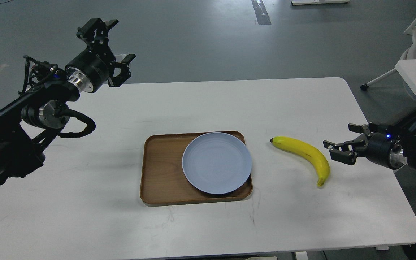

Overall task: Place banana on plate with both arms
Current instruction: 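Lower the right gripper to the yellow banana and grasp it, then lift the banana and carry it over the plate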

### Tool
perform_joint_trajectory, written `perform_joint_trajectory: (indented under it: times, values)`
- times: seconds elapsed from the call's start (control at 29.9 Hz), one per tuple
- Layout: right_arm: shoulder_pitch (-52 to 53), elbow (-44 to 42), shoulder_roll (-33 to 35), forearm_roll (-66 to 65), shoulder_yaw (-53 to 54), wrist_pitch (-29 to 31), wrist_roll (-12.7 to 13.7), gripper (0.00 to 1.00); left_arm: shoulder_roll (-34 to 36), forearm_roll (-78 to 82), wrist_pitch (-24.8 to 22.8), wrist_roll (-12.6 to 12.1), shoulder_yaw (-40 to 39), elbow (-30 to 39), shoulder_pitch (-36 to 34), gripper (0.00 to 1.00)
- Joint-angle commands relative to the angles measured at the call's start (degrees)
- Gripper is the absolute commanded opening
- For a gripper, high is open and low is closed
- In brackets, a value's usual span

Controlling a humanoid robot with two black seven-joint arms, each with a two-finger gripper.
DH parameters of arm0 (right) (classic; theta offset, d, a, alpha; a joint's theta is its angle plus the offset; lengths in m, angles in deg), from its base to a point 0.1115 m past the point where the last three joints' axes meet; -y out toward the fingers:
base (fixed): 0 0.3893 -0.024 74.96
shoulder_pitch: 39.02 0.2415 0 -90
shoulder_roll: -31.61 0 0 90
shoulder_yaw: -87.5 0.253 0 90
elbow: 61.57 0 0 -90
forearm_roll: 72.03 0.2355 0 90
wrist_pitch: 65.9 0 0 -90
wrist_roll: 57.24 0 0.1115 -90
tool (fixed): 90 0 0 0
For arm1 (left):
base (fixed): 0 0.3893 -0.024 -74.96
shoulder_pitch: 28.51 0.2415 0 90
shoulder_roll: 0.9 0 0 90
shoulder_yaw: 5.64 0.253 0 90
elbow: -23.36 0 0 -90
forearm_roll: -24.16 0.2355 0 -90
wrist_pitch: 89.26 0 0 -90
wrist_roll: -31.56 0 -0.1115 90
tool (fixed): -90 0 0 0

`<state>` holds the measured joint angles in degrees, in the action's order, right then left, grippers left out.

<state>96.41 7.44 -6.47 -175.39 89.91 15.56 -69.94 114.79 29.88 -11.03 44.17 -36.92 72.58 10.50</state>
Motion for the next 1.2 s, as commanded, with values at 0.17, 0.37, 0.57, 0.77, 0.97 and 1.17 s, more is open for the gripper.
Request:
perform_joint_trajectory:
  times: [0.17,0.37,0.57,0.77,0.97,1.17]
  values:
    - [-0.7,-8.1,-8.2,1.0,-0.6,-2.5,-2.3,0.96,0.3,0.1,0.0,1.5,0.0,0.0,0.6,0.98]
    - [-4.1,-9.4,-9.8,1.1,-0.6,-2.5,-2.2,0.93,0.5,0.1,0.0,2.2,0.0,0.0,0.6,0.98]
    - [-5.6,-9.5,-9.8,1.1,-0.6,-2.6,-2.3,0.84,1.1,0.1,0.0,2.2,0.1,0.0,1.0,0.98]
    - [-5.6,-9.8,-10.0,1.0,-0.7,-3.3,-2.3,0.49,1.2,0.1,0.0,2.2,0.1,0.0,1.1,0.98]
    - [-5.6,-11.4,-10.8,1.0,-0.7,-6.4,-2.4,0.36,1.2,0.1,0.2,2.2,0.1,0.0,1.1,0.98]
    - [-5.6,-11.4,-10.7,1.0,-0.7,-6.5,-4.5,0.33,1.2,0.1,0.2,2.3,0.1,0.0,1.1,0.98]
